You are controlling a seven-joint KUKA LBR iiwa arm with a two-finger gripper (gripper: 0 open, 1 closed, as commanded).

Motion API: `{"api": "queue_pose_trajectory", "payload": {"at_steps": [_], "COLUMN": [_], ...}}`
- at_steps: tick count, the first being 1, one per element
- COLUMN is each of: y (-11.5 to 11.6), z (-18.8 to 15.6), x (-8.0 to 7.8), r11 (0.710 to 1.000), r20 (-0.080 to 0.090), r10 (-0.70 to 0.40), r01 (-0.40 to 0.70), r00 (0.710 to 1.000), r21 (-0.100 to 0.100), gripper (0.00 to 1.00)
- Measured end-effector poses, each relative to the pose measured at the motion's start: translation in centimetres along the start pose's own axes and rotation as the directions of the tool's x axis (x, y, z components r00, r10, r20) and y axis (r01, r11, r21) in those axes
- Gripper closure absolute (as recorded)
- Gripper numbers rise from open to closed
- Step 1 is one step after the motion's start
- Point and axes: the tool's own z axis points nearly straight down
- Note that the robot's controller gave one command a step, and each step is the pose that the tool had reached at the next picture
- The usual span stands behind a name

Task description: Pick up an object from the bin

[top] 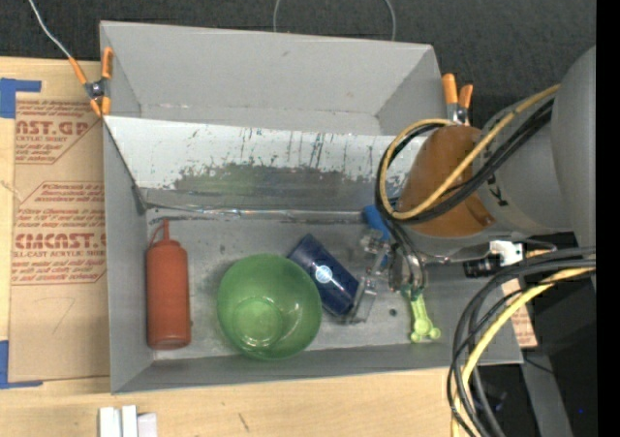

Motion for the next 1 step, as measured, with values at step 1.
{"api": "queue_pose_trajectory", "payload": {"at_steps": [1], "y": [3.98], "z": [0.04], "x": [0.96], "r11": [0.935], "r20": [0.010], "r10": [-0.354], "r01": [0.354], "r00": [0.935], "r21": [0.009], "gripper": [1.00]}}
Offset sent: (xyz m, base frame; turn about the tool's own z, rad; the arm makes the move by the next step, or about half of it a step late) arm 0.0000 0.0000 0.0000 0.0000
